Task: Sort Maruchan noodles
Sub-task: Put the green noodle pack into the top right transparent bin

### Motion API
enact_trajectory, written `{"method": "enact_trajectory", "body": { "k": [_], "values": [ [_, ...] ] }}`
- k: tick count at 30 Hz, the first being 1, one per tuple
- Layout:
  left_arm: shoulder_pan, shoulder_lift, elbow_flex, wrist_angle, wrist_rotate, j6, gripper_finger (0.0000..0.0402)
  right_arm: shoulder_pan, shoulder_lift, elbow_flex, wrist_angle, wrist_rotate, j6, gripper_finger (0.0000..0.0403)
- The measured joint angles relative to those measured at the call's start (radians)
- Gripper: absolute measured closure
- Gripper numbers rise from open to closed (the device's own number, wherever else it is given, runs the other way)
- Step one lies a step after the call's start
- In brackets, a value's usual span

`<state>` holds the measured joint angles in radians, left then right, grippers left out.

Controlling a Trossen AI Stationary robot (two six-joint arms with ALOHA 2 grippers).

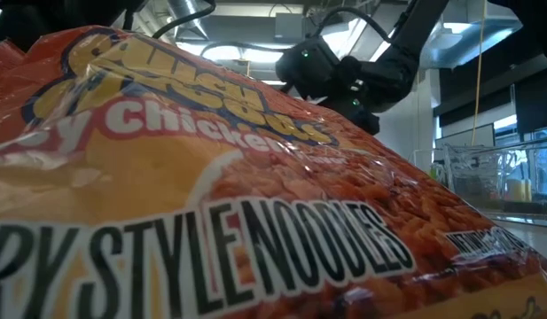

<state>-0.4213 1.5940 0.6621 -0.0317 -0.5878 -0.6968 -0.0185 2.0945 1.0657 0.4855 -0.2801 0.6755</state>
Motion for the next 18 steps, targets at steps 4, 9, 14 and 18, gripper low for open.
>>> {"method": "enact_trajectory", "body": {
  "k": [4, 9, 14, 18],
  "values": [
    [0.000, 0.000, 0.000, 0.007, 0.000, -0.001, 0.0129, 0.006, 0.009, 0.001, 0.042, 0.001, 0.036, 0.0100],
    [-0.001, 0.000, 0.000, 0.022, 0.001, 0.000, 0.0129, 0.006, 0.046, 0.006, 0.106, -0.032, 0.104, 0.0100],
    [-0.001, 0.000, 0.000, 0.025, 0.001, 0.000, 0.0129, 0.005, 0.053, 0.006, 0.120, -0.034, 0.118, 0.0103],
    [-0.001, -0.001, 0.000, 0.025, 0.002, 0.000, 0.0129, 0.005, 0.053, 0.006, 0.125, -0.036, 0.125, 0.0135]
  ]
}}
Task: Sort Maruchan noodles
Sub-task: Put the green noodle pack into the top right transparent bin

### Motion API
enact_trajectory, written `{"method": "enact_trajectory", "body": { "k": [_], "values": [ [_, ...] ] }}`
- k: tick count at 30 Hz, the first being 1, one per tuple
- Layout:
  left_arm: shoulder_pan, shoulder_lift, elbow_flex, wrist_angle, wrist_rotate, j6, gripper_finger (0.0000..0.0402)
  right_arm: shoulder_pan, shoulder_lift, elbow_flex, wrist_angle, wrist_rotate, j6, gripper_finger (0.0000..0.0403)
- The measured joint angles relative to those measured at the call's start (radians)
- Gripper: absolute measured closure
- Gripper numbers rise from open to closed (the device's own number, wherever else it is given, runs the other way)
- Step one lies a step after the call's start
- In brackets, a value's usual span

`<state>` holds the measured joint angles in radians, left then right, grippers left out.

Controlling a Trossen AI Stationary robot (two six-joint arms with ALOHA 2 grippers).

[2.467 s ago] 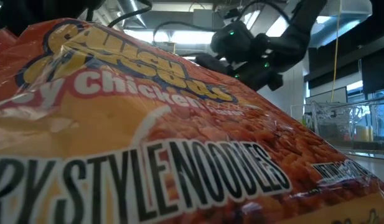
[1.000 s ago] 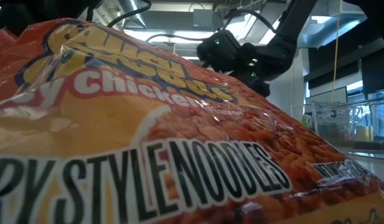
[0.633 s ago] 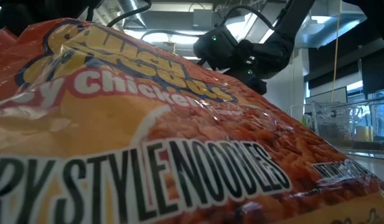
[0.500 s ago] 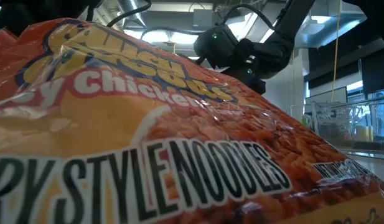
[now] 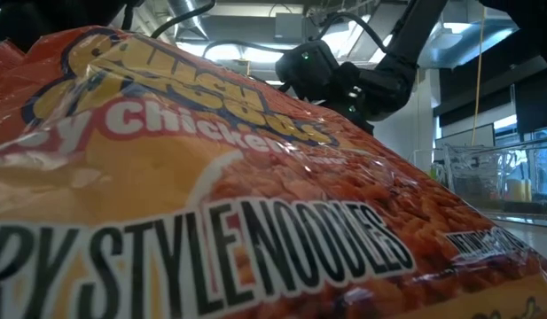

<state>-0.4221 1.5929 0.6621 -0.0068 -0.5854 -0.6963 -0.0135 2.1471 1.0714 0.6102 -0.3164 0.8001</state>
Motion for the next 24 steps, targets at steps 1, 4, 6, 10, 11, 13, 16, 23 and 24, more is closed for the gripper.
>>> {"method": "enact_trajectory", "body": {
  "k": [1, 4, 6, 10, 11, 13, 16, 23, 24],
  "values": [
    [0.000, 0.000, 0.000, 0.000, 0.001, 0.001, 0.0129, 0.000, 0.000, 0.000, -0.001, 0.000, -0.001, 0.0148],
    [0.000, -0.001, 0.000, 0.001, 0.005, 0.021, 0.0129, 0.000, 0.002, 0.000, -0.001, -0.002, -0.044, 0.0190],
    [-0.001, -0.001, 0.000, 0.001, 0.012, 0.026, 0.0129, 0.000, 0.003, -0.001, -0.003, -0.005, -0.081, 0.0216],
    [-0.011, -0.010, 0.001, 0.000, 0.041, 0.060, 0.0129, 0.000, 0.000, -0.002, -0.007, -0.009, -0.130, 0.0251],
    [-0.012, -0.010, 0.003, -0.004, 0.060, 0.083, 0.0129, 0.000, -0.001, -0.002, -0.004, -0.010, -0.141, 0.0256],
    [-0.012, -0.027, 0.008, -0.016, 0.119, 0.111, 0.0129, 0.000, -0.008, -0.004, -0.010, -0.018, -0.162, 0.0263],
    [-0.012, -0.059, 0.012, -0.038, 0.174, 0.124, 0.0129, 0.001, -0.017, -0.005, -0.010, -0.023, -0.205, 0.0266],
    [-0.013, -0.160, 0.013, -0.060, 0.175, 0.131, 0.0129, -0.001, -0.081, -0.005, -0.050, -0.046, -0.337, 0.0268],
    [-0.013, -0.172, 0.013, -0.063, 0.164, 0.137, 0.0129, -0.003, -0.097, -0.005, -0.063, -0.043, -0.365, 0.0268]
  ]
}}
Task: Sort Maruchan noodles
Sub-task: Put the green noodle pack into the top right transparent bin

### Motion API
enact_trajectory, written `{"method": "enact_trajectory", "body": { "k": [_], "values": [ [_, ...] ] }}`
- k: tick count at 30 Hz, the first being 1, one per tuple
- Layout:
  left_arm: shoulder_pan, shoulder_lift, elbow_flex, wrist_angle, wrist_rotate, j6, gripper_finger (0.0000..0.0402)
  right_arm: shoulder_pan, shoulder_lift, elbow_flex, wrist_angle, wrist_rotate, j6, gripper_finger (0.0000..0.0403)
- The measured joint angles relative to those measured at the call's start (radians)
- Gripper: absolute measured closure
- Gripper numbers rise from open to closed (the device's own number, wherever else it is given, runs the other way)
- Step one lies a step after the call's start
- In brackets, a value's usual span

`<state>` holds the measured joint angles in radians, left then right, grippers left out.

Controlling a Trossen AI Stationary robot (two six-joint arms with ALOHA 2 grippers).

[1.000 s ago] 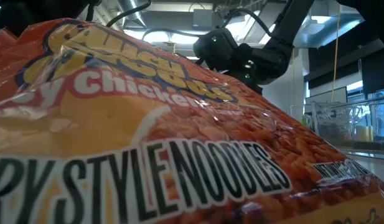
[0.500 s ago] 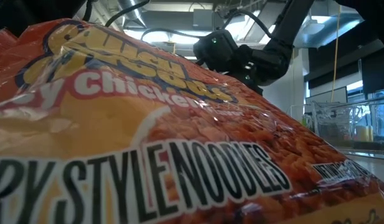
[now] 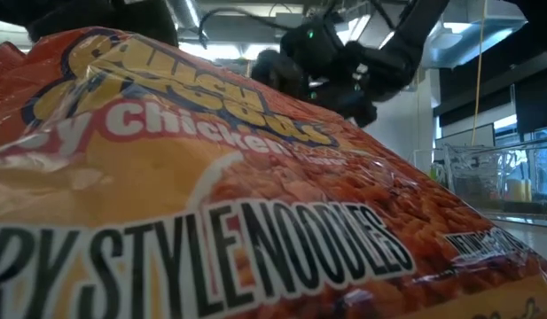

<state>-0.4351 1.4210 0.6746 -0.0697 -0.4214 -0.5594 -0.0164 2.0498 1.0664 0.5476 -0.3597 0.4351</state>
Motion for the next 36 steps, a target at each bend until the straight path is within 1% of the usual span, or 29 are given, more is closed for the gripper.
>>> {"method": "enact_trajectory", "body": {
  "k": [4, 8, 10, 15, 21, 24, 29, 36],
  "values": [
    [0.000, -0.015, 0.000, 0.001, -0.013, 0.019, 0.0129, -0.012, -0.078, 0.000, -0.123, 0.011, -0.108, 0.0283],
    [0.000, -0.015, 0.000, -0.002, -0.014, 0.020, 0.0129, -0.019, -0.155, 0.001, -0.218, 0.026, -0.183, 0.0319],
    [0.000, -0.015, 0.000, -0.002, -0.014, 0.021, 0.0129, -0.019, -0.169, 0.002, -0.245, 0.058, -0.204, 0.0339],
    [0.000, -0.015, 0.000, -0.001, -0.014, 0.022, 0.0129, -0.018, -0.167, 0.001, -0.285, 0.067, -0.234, 0.0369],
    [0.000, -0.015, 0.000, 0.000, -0.015, 0.022, 0.0129, -0.017, -0.189, 0.002, -0.298, 0.095, -0.283, 0.0374],
    [0.000, -0.015, 0.000, 0.001, -0.015, 0.022, 0.0129, -0.017, -0.235, 0.002, -0.354, 0.121, -0.324, 0.0374],
    [0.000, -0.015, -0.001, -0.001, -0.016, 0.022, 0.0129, -0.024, -0.353, 0.002, -0.499, 0.193, -0.408, 0.0375],
    [0.000, -0.015, -0.001, 0.003, -0.016, 0.021, 0.0129, -0.080, -0.547, 0.002, -0.763, 0.280, -0.499, 0.0375]
  ]
}}
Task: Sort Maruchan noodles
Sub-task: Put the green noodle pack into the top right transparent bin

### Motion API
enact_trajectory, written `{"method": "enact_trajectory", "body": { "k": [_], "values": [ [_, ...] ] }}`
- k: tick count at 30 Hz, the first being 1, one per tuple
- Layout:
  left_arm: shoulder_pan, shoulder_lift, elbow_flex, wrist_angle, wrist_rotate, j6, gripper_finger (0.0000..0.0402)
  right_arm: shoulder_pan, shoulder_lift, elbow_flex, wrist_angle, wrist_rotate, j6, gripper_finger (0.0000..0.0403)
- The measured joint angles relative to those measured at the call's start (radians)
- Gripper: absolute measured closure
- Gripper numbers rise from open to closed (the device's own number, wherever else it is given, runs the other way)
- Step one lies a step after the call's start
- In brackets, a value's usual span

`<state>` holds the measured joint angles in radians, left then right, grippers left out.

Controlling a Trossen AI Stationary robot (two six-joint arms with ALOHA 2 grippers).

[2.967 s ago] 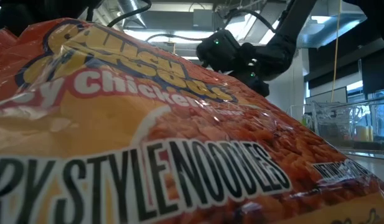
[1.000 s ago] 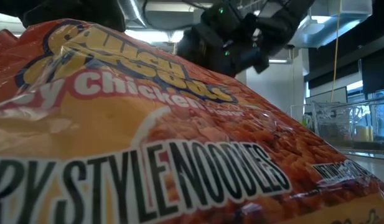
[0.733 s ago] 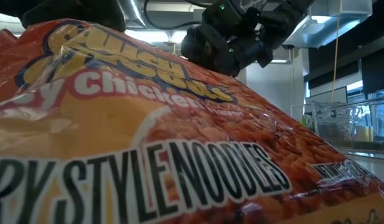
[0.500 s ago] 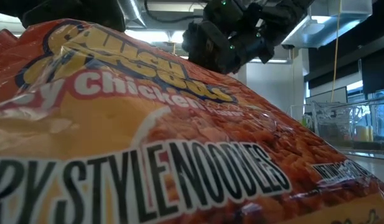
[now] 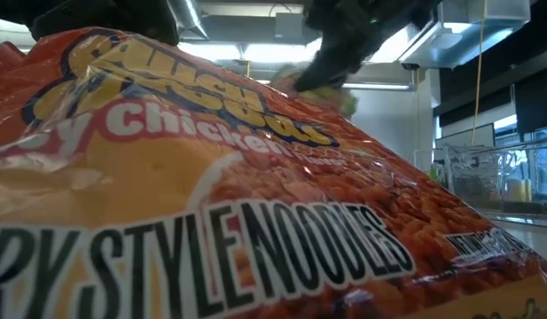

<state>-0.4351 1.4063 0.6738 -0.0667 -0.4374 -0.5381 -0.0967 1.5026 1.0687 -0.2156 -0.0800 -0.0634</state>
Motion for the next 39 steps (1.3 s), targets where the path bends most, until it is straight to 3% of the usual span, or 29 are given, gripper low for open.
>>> {"method": "enact_trajectory", "body": {
  "k": [9, 18, 30, 39],
  "values": [
    [0.000, 0.000, 0.000, 0.013, -0.032, 0.000, 0.0129, -0.180, -0.247, 0.000, -0.307, 0.109, -0.134, 0.0375],
    [0.001, 0.000, 0.000, 0.014, -0.048, 0.000, 0.0129, -0.434, -0.385, 0.000, -0.457, 0.126, -0.319, 0.0375],
    [0.001, 0.000, 0.000, 0.015, -0.053, 0.000, 0.0129, -0.708, -0.308, 0.000, -0.634, 0.133, -0.604, 0.0375],
    [0.001, 0.000, 0.000, 0.015, -0.053, 0.000, 0.0129, -0.736, -0.163, 0.000, -0.669, 0.174, -0.691, 0.0375]
  ]
}}
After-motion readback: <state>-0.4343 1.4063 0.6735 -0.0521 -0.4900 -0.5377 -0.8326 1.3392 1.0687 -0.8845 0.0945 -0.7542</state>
